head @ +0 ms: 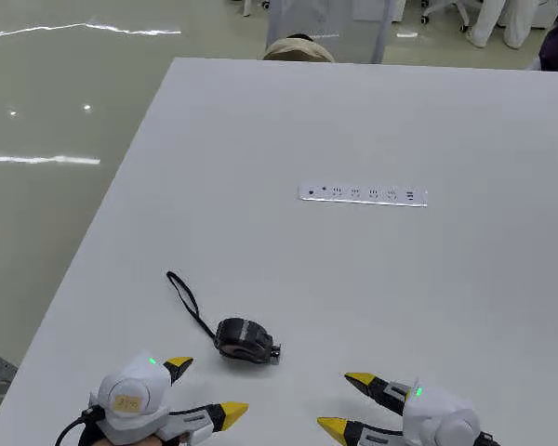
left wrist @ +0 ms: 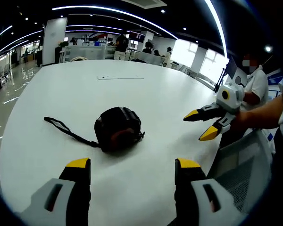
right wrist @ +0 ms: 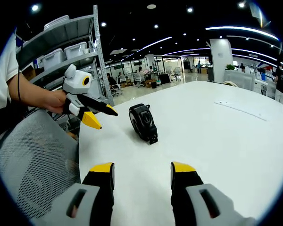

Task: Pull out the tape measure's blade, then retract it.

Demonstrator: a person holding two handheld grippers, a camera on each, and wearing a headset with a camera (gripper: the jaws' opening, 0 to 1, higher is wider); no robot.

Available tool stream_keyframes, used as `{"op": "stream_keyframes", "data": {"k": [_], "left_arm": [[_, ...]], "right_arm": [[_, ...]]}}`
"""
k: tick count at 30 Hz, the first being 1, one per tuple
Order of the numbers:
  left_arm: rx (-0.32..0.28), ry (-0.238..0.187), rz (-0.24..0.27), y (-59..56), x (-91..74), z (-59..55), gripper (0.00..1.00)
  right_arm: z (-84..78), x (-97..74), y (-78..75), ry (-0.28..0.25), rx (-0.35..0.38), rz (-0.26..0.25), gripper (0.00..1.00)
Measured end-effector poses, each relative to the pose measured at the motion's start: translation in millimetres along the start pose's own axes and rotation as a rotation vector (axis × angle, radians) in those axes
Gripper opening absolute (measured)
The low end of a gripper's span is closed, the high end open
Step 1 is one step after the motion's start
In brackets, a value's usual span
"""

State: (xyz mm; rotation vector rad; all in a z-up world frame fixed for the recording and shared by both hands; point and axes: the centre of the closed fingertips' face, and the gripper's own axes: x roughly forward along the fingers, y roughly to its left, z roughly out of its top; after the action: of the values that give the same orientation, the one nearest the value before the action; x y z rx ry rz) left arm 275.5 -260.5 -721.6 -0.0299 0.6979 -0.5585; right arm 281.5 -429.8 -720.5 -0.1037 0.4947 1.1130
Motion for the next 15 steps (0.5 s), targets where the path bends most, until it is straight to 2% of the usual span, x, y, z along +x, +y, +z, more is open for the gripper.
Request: {"op": "stream_keyframes", "data": {"k": [15], "left_arm": [[0.046, 0.004, -0.017, -1.3, -15.1, -5.5, 0.71]], "right_arm": [[0.5, -21.4, -0.2, -0.008, 0.017, -0.045, 0.52]]}}
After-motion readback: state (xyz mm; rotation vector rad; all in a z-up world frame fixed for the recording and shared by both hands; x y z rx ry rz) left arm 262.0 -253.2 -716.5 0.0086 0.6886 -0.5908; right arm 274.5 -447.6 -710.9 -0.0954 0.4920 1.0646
